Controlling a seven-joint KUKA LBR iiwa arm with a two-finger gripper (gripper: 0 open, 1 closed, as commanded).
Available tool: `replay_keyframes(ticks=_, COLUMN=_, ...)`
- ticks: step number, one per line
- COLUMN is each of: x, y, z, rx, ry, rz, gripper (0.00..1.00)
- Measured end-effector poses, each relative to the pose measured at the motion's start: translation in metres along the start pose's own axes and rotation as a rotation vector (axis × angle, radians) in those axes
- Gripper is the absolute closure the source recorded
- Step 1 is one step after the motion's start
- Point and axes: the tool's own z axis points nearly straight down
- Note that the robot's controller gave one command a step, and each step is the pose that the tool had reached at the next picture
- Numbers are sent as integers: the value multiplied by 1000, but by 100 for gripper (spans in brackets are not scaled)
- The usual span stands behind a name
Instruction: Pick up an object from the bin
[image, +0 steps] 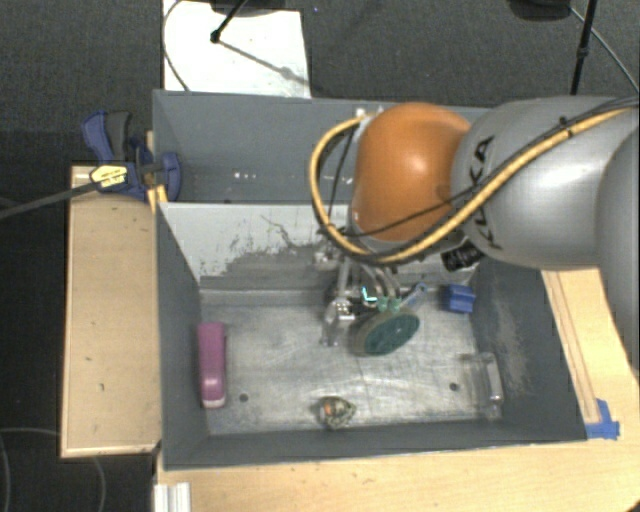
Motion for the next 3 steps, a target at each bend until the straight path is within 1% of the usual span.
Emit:
replay_keyframes(ticks=1, x=-21, y=-94, z=116, rx=-4, ry=-14, rz=-36, gripper=0)
replay_keyframes(ticks=2, x=60, y=0, z=84, rx=-2, ry=-27, rz=-388, gripper=0)
replay_keyframes(ticks=3, x=78, y=-91, z=88, rx=4, ry=-1, rz=-555, gripper=0)
